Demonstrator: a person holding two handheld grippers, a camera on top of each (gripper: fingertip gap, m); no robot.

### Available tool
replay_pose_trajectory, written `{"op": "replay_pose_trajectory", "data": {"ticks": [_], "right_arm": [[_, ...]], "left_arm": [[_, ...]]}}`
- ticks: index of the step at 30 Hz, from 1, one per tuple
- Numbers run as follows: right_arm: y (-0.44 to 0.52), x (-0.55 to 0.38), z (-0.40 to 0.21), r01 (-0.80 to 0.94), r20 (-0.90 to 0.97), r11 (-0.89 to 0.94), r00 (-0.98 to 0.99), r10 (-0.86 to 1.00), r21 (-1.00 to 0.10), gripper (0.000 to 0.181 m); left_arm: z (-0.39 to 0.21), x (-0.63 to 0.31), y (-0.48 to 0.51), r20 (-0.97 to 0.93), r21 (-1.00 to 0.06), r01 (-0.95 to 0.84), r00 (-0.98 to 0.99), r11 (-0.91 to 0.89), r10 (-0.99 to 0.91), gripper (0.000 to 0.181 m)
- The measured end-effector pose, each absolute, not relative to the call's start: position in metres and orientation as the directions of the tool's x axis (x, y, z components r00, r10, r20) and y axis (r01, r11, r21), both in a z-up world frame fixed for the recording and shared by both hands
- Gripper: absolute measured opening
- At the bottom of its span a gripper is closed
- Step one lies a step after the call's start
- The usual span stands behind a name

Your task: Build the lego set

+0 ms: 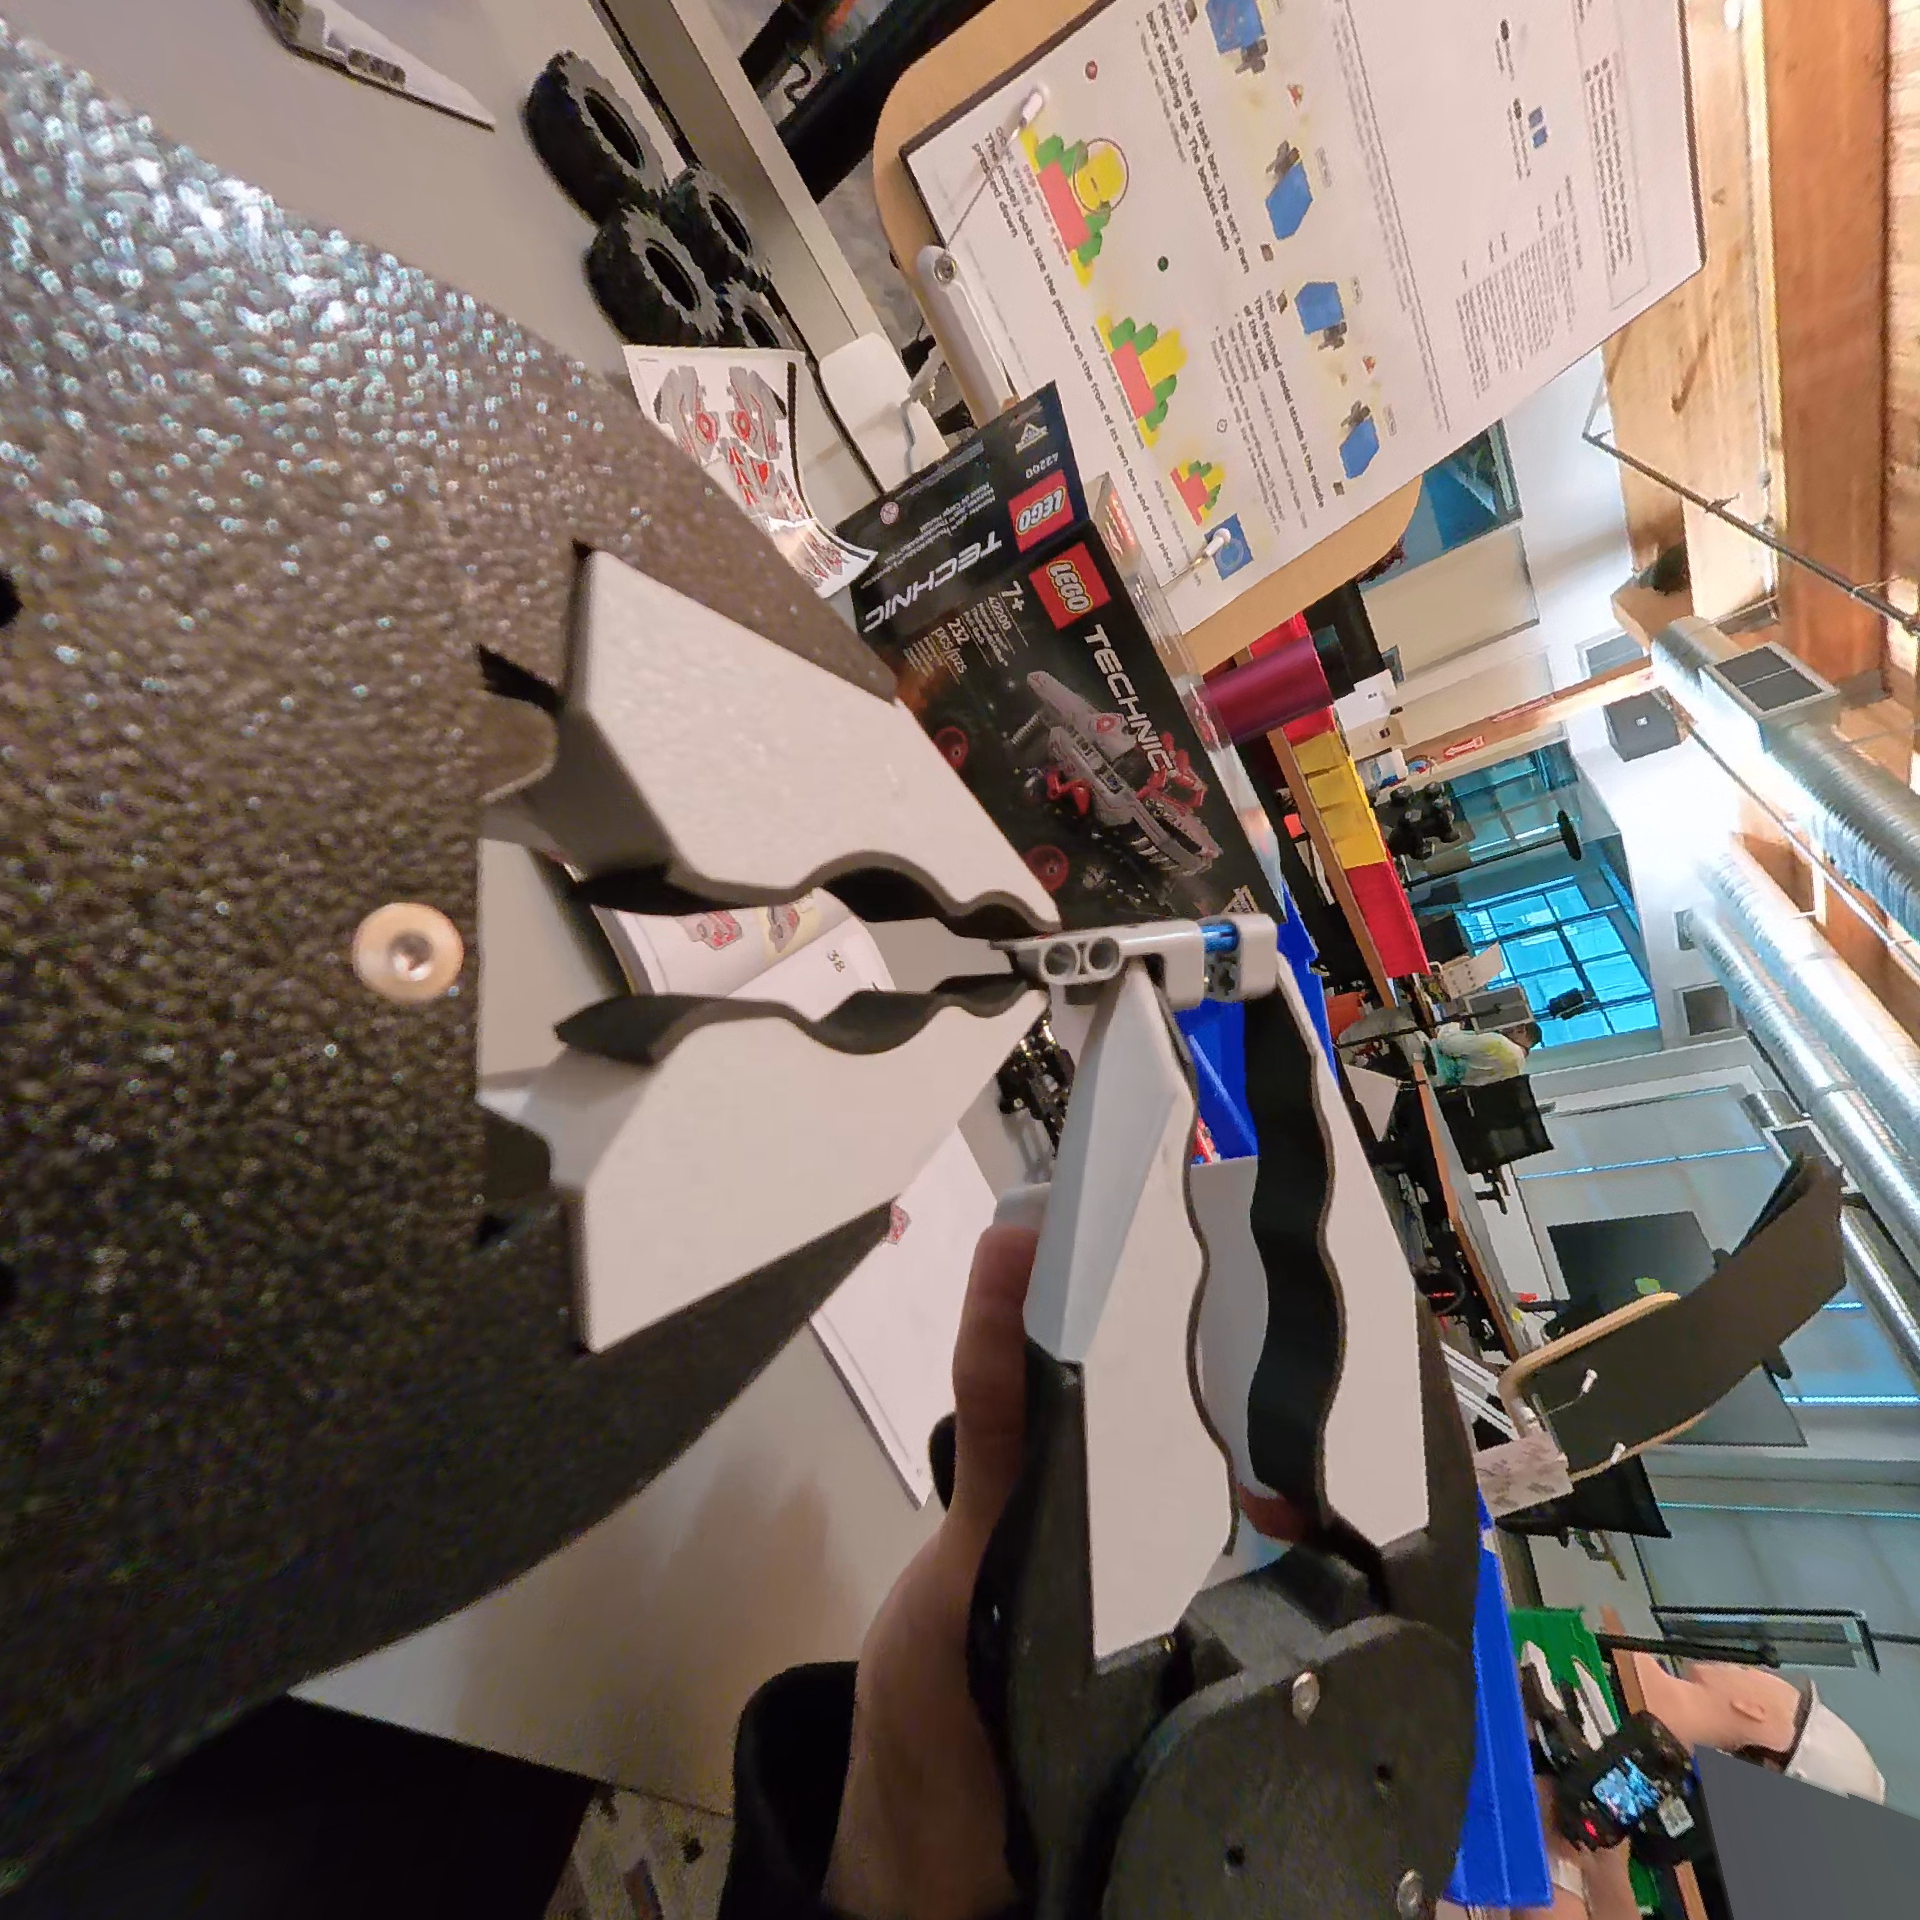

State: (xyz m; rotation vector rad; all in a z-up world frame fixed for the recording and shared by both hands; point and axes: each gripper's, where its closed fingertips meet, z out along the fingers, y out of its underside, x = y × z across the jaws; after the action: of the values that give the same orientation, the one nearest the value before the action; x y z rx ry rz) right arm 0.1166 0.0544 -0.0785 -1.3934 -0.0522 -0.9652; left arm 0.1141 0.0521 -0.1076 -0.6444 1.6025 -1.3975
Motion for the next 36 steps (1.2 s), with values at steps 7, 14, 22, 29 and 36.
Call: {"op": "replay_pose_trajectory", "data": {"ticks": [7, 14, 22, 29, 36], "right_arm": [[0.057, 0.121, -0.084, 0.576, 0.568, -0.161, 0.648, -0.507, -0.801, 0.022], [0.058, 0.124, -0.091, 0.547, 0.556, -0.167, 0.693, -0.459, -0.820, 0.023], [0.058, 0.126, -0.095, 0.517, 0.541, -0.179, 0.732, -0.414, -0.837, 0.023], [0.059, 0.128, -0.100, 0.494, 0.526, -0.190, 0.747, -0.405, -0.848, 0.022], [0.058, 0.127, -0.093, 0.534, 0.560, -0.192, 0.710, -0.427, -0.824, 0.022]], "left_arm": [[-0.113, 0.116, 0.053, -0.285, -0.959, 0.147, -0.475, 0.244, -0.833, 0.003], [-0.119, 0.118, 0.053, -0.313, -0.950, 0.142, -0.485, 0.279, -0.817, 0.003], [-0.122, 0.118, 0.051, -0.352, -0.935, 0.152, -0.484, 0.320, -0.801, 0.003], [-0.126, 0.119, 0.051, -0.348, -0.936, 0.136, -0.491, 0.325, -0.798, 0.003], [-0.121, 0.118, 0.050, -0.331, -0.943, 0.143, -0.500, 0.301, -0.800, 0.003]]}}
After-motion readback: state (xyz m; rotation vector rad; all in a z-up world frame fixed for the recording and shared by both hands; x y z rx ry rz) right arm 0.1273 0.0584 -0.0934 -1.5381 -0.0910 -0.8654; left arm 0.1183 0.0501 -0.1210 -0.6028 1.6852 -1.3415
